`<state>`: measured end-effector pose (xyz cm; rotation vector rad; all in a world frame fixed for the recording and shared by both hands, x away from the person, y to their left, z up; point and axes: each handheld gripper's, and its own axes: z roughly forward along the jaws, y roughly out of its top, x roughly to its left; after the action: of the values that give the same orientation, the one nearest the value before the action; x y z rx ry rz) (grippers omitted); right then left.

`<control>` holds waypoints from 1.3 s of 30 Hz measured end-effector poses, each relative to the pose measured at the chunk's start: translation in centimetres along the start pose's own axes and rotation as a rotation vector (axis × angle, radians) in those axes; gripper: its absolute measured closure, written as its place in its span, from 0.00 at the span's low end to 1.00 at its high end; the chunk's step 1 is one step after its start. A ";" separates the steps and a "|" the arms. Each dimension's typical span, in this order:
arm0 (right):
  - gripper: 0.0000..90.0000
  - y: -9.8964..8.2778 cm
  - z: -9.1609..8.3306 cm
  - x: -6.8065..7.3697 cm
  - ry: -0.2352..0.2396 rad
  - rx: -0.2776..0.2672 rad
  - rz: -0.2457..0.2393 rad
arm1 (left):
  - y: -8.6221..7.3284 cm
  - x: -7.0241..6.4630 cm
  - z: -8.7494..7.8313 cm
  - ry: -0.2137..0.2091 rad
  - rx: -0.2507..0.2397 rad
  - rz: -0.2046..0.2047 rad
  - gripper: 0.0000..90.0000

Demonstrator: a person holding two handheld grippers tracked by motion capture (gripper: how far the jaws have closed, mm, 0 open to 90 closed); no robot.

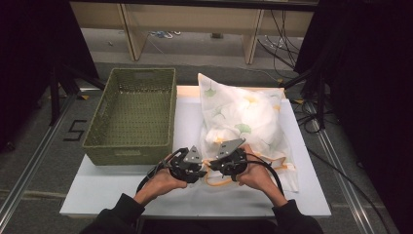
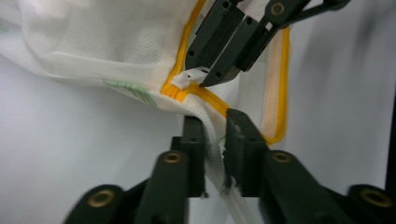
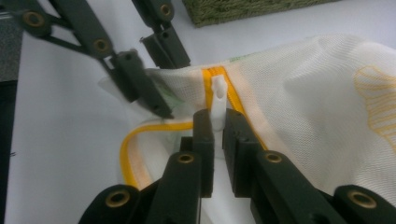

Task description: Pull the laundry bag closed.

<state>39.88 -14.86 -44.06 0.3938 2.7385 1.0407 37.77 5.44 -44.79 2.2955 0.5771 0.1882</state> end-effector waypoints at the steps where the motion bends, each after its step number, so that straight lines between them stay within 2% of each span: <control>1: 0.94 0.0 0.1 0.0 0.000 0.006 0.001 | -0.1 0.1 0.0 -0.001 -0.022 -0.033 0.79; 2: 0.94 0.0 0.2 -0.1 -0.002 0.007 0.001 | -0.1 0.5 -0.2 -0.001 -0.025 -0.058 0.77; 3: 0.94 0.0 0.3 -0.1 -0.001 0.006 -0.014 | -0.2 0.9 -0.2 -0.006 -0.052 -0.103 0.74; 4: 0.94 0.0 0.4 -0.1 -0.001 0.013 -0.003 | -0.4 1.3 -0.2 -0.018 -0.064 -0.148 0.71; 5: 0.94 0.0 0.5 -0.1 0.001 0.013 -0.001 | -0.5 1.7 -0.2 -0.021 -0.069 -0.181 0.72; 6: 0.94 0.0 0.6 -0.1 0.001 0.015 -0.006 | -0.6 2.0 -0.3 -0.006 -0.065 -0.199 0.73; 8: 0.94 0.1 0.8 0.0 -0.012 0.015 -0.007 | -0.8 2.3 -0.3 -0.053 -0.105 -0.267 0.74; 11: 0.94 0.1 0.9 0.0 -0.012 0.014 -0.008 | -0.8 2.5 -0.1 -0.051 -0.109 -0.267 0.78; 12: 0.94 0.1 1.0 0.0 -0.010 0.020 -0.006 | -0.8 2.5 0.0 -0.059 -0.117 -0.295 0.78; 16: 0.94 0.1 1.1 -0.1 -0.009 0.026 -0.010 | -0.8 2.4 -0.1 -0.026 -0.144 -0.281 0.87; 18: 0.93 0.0 1.3 -0.1 -0.012 0.016 0.005 | -0.7 2.2 -0.2 -0.024 -0.148 -0.239 0.92; 21: 0.93 0.1 1.3 -0.1 -0.001 0.024 0.002 | -0.4 1.6 -0.3 -0.002 -0.143 -0.192 0.93; 23: 0.90 0.0 1.3 -0.3 0.015 0.012 0.005 | -0.4 1.5 -0.5 0.002 -0.141 -0.167 0.93; 24: 0.90 0.0 1.3 -0.3 0.008 0.005 0.014 | -0.4 1.5 -0.5 0.002 -0.140 -0.142 0.93; 26: 0.90 0.0 1.2 -0.4 0.018 0.006 0.011 | -0.4 1.4 -0.6 0.008 -0.138 -0.148 0.93; 29: 0.90 0.0 1.2 -0.4 0.026 0.003 0.025 | -0.3 1.3 -0.7 0.011 -0.132 -0.132 0.93; 30: 0.90 0.0 1.2 -0.4 0.031 0.007 0.022 | -0.3 1.2 -0.6 0.006 -0.140 -0.141 0.93; 32: 0.90 0.0 1.3 -0.4 0.032 0.004 0.017 | -0.3 1.2 -0.6 -0.002 -0.140 -0.123 0.93; 39: 0.99 0.0 1.3 -0.5 0.044 -0.009 -0.005 | -0.2 1.3 -0.8 -0.003 -0.150 -0.116 0.93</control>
<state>40.73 -14.22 -45.00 0.3669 2.7705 1.0732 38.61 6.67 -44.43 2.1105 0.6700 0.1661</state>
